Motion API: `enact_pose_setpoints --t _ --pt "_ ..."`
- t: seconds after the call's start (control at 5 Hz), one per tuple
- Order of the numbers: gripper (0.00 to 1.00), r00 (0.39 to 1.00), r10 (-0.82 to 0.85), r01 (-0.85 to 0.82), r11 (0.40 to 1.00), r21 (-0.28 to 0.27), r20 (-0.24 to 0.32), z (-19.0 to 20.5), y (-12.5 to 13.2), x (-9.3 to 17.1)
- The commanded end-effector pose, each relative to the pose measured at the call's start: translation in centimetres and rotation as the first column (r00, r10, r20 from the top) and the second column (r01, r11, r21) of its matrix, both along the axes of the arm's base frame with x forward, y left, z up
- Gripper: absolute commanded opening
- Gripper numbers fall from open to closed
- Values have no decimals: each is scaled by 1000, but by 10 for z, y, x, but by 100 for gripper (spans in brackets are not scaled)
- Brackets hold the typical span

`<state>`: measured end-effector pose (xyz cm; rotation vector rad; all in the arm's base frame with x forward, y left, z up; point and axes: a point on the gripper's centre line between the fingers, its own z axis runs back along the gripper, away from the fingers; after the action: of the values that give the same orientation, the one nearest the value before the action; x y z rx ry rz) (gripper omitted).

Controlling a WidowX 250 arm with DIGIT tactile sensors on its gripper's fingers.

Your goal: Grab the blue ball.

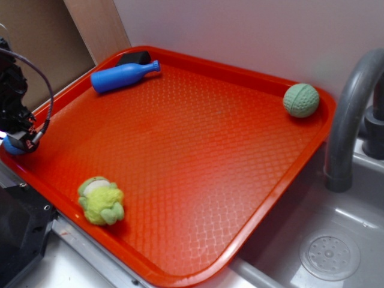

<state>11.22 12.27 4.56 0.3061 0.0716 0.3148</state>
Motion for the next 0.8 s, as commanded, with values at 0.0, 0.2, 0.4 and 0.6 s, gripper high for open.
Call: enact_pose_setpoints --t 0.0,0.2,0.4,0.6 --pt "0 981 -145 152 987 -51 128 55 -49 26" --pt "0 960 -212 229 970 -80 184 86 -89 44" --pt "0 939 -223 258 960 -110 262 119 -128 62" --pt "0 924 -232 291 942 -167 304 143 -155 84"
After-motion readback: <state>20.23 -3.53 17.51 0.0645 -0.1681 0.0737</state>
